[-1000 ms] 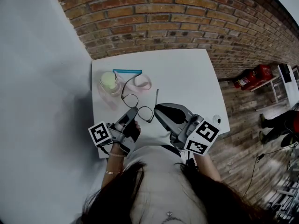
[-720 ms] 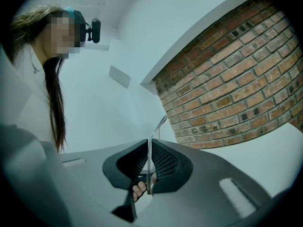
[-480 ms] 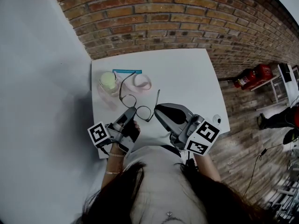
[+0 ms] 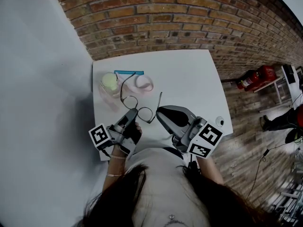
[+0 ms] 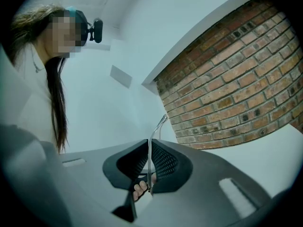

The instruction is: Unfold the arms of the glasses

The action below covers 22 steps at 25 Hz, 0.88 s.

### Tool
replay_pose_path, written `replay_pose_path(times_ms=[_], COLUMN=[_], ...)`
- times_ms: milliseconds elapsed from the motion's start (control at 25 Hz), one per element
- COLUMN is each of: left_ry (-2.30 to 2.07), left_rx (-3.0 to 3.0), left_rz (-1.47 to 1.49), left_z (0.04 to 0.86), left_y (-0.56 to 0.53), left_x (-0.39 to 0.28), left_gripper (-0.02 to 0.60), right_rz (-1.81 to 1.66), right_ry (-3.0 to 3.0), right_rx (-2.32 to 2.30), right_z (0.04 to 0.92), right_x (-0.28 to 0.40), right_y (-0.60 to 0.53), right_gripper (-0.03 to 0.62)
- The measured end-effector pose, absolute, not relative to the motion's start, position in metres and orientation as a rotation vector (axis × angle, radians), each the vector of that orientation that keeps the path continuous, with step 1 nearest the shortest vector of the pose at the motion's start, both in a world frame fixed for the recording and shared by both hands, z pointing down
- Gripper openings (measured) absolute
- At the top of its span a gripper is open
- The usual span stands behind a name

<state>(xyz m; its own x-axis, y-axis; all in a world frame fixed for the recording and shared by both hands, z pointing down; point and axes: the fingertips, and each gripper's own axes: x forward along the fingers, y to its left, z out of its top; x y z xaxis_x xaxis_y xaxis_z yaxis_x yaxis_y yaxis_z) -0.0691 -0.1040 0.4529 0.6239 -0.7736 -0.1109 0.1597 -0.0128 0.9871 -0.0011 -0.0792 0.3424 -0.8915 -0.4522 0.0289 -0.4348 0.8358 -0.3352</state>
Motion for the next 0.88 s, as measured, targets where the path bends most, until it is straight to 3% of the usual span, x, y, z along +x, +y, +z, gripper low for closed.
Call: replay_pose_path(times_ms=[880], left_ry=[-0.582], left_rx=[1.424], left_rz=[-0.781], left_z=[0.4550], left_y=[-0.1026], left_x=[-0.0698], left_gripper=[0.023], right_rz=[-0.500], right_ry=[2.925], right_rx=[-0.700], right_z=[0.3357], right_x=[0.0038], right_y=[-0.0781], right_gripper=[0.031])
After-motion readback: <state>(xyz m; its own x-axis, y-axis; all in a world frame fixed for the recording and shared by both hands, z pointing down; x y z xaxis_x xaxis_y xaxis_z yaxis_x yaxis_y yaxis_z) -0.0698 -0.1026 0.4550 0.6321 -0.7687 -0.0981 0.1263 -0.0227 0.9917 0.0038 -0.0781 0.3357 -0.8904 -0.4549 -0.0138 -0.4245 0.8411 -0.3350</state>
